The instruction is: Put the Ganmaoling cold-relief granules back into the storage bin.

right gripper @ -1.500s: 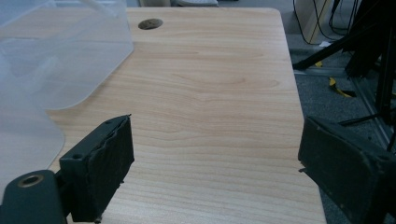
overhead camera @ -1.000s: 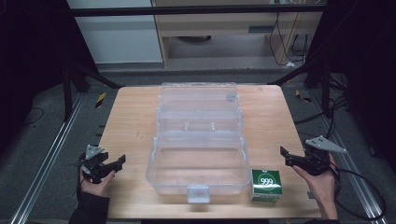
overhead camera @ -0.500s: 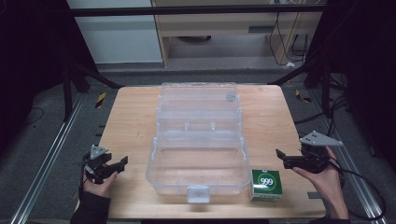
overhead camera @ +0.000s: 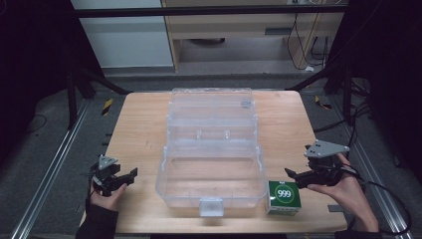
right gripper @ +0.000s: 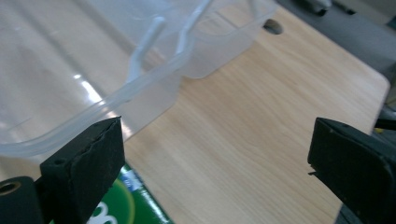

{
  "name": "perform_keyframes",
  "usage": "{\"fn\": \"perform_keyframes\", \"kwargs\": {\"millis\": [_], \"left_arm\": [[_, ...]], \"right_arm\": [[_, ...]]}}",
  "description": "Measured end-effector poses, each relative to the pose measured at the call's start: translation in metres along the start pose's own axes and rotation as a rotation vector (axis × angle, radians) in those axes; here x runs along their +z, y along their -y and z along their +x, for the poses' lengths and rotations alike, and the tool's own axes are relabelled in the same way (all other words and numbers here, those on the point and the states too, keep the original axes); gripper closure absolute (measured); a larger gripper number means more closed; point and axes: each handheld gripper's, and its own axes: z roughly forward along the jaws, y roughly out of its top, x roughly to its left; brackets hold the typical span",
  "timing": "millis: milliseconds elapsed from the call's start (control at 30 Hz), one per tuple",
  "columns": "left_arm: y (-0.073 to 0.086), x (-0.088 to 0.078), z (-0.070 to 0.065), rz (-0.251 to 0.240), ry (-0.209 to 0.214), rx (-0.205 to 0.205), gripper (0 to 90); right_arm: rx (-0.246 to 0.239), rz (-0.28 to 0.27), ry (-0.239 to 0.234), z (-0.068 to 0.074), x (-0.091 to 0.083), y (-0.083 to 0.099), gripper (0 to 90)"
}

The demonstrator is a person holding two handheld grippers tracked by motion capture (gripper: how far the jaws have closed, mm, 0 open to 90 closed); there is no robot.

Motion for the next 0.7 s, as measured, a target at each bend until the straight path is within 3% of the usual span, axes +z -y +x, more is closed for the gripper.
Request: {"fn": "perform_keyframes", "kwargs": {"millis": [267, 700], "left_arm": [[-0.001, 0.002, -0.001, 0.005, 0.002, 0.006, 28.6], [0.000, 0.003, -0.001, 0.020, 0.006, 0.010, 27.9]], "right_arm": [[-0.108, 0.054, -0.044, 0.009, -0.002, -0.009, 3.7], [-0.258, 0.191, -0.166, 0.027, 0.011, -0.021, 3.3]]}}
